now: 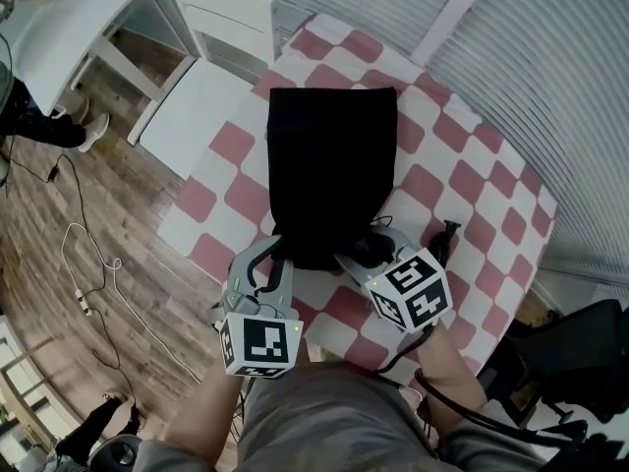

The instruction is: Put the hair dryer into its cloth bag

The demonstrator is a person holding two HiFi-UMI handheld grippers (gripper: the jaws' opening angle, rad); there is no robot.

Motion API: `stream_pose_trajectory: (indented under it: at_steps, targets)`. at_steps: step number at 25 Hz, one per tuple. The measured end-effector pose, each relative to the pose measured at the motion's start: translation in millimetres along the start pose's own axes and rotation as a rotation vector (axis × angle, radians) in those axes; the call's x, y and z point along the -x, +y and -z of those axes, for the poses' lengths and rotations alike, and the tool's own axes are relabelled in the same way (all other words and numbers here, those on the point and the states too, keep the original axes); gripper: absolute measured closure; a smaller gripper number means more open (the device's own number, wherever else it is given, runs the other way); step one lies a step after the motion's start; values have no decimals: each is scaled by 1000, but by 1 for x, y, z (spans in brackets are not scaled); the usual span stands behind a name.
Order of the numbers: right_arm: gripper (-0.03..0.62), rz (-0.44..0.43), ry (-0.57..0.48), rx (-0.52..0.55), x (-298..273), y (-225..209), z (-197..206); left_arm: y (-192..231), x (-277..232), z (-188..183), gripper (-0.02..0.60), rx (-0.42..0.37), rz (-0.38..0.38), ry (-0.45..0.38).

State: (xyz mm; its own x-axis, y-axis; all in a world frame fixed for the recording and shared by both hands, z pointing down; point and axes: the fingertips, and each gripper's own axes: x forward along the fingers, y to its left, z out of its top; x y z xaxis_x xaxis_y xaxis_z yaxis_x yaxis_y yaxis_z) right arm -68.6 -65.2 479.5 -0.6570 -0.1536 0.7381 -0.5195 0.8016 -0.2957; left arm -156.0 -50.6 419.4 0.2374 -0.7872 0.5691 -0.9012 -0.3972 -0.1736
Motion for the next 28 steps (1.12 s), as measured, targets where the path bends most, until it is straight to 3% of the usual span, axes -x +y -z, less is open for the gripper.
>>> stream_pose_trajectory:
  at_steps: [7,14,21,28]
  targets:
    - [379,74,-14,-38,16,-8,-10,-6,12,-19,572,-62,29,-33]
    - [379,70,23,24,13,0,-11,-24,22,-33,572,-87,62,-52]
    - [379,54,-3,-64,18,-6,-15,-30,32,-11,571,-56,90,-2]
    - [379,82,29,-91,9,-13,-12,-50,38,-25,563,-49,123,-12]
